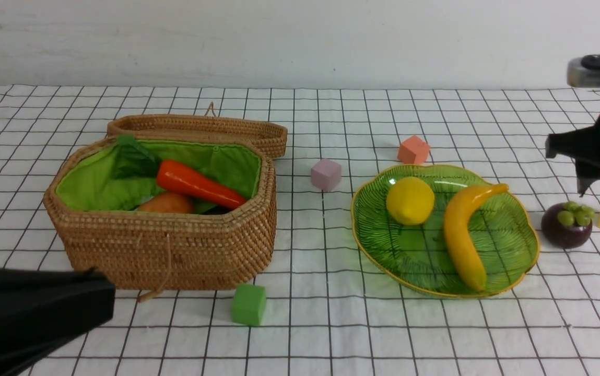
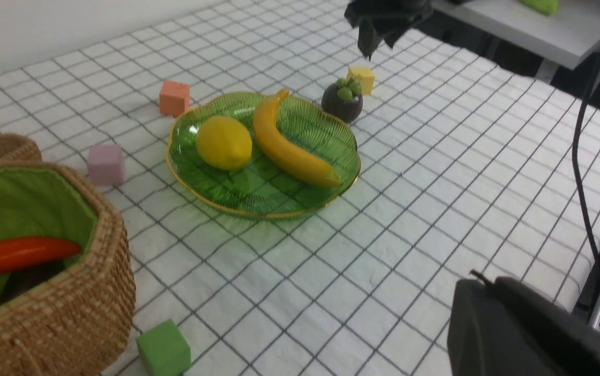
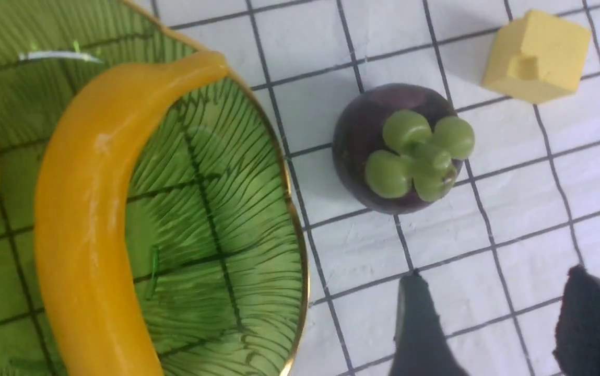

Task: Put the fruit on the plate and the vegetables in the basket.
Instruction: Use the right arm to grab a mangosteen and put it into the right plate

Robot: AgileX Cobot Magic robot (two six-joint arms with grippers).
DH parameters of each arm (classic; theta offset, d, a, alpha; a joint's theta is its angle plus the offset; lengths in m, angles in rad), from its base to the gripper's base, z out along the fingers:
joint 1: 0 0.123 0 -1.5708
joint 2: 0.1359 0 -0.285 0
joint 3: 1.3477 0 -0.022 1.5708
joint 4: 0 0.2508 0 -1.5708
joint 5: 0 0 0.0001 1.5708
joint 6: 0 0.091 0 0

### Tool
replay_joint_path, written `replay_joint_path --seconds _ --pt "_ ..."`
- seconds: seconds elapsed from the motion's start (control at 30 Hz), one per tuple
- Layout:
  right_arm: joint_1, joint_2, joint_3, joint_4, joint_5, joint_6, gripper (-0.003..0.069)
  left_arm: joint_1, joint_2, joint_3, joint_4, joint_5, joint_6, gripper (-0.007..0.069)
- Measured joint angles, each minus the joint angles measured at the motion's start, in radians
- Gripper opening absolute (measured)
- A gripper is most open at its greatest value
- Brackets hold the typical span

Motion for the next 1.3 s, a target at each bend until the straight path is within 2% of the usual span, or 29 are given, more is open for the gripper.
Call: replay_joint_path --seconds 0.07,0.2,0.3,0.37,0.67,0.9,1.03,1.17,1.3 --pt "-0.022 0.019 0.0 0.042 -0.025 -0.003 0.0419 0.0 0.0 0.0 0.0 -0.022 0.0 0.0001" --pt "-0.089 0.093 0.0 0.158 -0.116 -0.066 0.0561 0.0 0.0 0.0 0.0 -0.058 0.0 0.0001" --pt "-0.109 0.14 0.0 0.171 -0.173 -0.092 0.0636 0.0 0.0 0.0 0.0 -0.058 0.0 0.0001" --pt "-0.12 0.169 0.0 0.171 -0.21 -0.102 0.0653 0.0 0.0 0.0 0.0 -0.058 0.0 0.0002" --pt "-0.135 0.277 -0.056 0.165 -0.256 -0.107 0.0645 0.0 0.0 0.0 0.0 -0.056 0.0 0.0002" --pt "-0.135 0.338 -0.072 0.165 -0.25 -0.113 0.061 0.0 0.0 0.0 0.0 -0.055 0.0 0.0002" --pt "-0.135 0.346 -0.078 0.174 -0.247 -0.15 0.058 0.0 0.0 0.0 -0.01 -0.055 -0.001 0.0002" --pt "-0.135 0.346 -0.079 0.18 -0.244 -0.2 0.058 0.0 0.0 0.0 -0.013 -0.055 -0.001 0.0003" --pt "-0.134 0.297 -0.074 0.195 -0.154 -0.212 0.058 0.0 0.0 0.0 -0.015 -0.05 -0.033 0.0005"
